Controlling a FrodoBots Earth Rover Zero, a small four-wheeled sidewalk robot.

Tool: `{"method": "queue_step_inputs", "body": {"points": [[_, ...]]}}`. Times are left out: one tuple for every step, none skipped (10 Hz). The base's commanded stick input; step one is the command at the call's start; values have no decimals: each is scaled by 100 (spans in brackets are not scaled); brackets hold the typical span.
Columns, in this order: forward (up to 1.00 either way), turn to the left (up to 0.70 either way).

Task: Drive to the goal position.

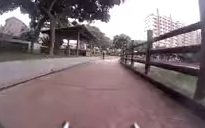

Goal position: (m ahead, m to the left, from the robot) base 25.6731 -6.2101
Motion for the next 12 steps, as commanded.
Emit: {"method": "queue_step_inputs", "body": {"points": [[70,-5],[70,-9],[70,-14],[70,-18],[70,-22],[70,-18],[70,-11],[70,-5],[70,0],[70,0],[70,0],[70,0]]}}
